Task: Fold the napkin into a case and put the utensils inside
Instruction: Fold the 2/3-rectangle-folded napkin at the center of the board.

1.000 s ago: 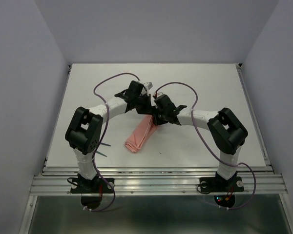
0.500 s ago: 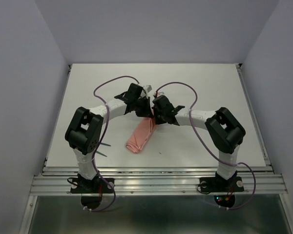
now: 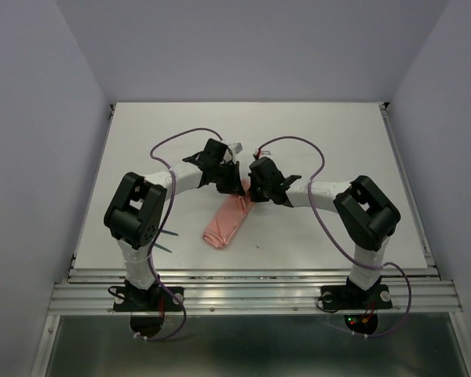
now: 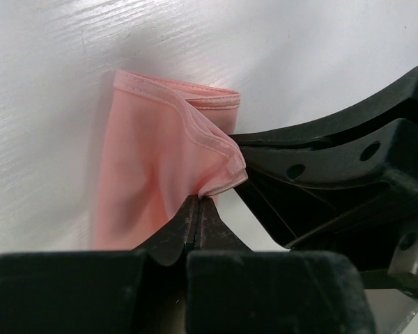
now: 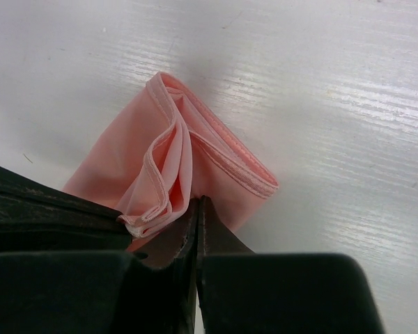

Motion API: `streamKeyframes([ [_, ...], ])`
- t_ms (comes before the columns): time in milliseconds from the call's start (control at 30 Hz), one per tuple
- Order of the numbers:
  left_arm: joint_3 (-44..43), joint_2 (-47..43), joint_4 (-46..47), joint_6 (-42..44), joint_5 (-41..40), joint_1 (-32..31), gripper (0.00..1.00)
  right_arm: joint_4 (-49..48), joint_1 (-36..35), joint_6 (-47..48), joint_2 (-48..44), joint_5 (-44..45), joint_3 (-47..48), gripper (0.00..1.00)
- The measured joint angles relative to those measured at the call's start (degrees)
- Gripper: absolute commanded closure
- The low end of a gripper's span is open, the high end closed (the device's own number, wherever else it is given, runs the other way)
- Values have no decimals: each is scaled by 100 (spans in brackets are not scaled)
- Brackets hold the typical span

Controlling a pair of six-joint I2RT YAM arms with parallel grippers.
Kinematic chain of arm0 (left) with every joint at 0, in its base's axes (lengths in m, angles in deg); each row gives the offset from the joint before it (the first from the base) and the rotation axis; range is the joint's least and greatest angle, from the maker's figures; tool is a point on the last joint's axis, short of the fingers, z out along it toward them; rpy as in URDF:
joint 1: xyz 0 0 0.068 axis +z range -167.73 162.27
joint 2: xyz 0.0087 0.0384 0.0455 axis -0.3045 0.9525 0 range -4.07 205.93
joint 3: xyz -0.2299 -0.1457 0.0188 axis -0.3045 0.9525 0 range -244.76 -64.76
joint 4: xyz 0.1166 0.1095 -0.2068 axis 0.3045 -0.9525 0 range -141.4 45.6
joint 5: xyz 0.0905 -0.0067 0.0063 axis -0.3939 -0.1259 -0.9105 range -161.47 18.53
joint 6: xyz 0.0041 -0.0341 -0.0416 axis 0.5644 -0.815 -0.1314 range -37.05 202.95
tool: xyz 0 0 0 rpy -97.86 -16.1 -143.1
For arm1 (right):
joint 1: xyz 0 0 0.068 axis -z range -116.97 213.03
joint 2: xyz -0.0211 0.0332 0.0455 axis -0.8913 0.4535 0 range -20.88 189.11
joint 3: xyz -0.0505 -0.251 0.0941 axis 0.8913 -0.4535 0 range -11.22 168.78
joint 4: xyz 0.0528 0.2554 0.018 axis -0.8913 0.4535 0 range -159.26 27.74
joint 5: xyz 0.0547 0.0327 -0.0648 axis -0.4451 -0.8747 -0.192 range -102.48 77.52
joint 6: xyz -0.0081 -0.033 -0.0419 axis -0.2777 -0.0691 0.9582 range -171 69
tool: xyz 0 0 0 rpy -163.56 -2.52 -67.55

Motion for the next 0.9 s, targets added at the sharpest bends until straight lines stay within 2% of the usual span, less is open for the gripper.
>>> streamKeyframes([
  [367, 2, 2, -282, 109, -50, 2, 100, -389, 20, -385, -361, -136, -424, 99],
  [900, -234, 363, -763, 313, -234, 2, 100, -640, 85, -623, -479, -341, -560, 99],
])
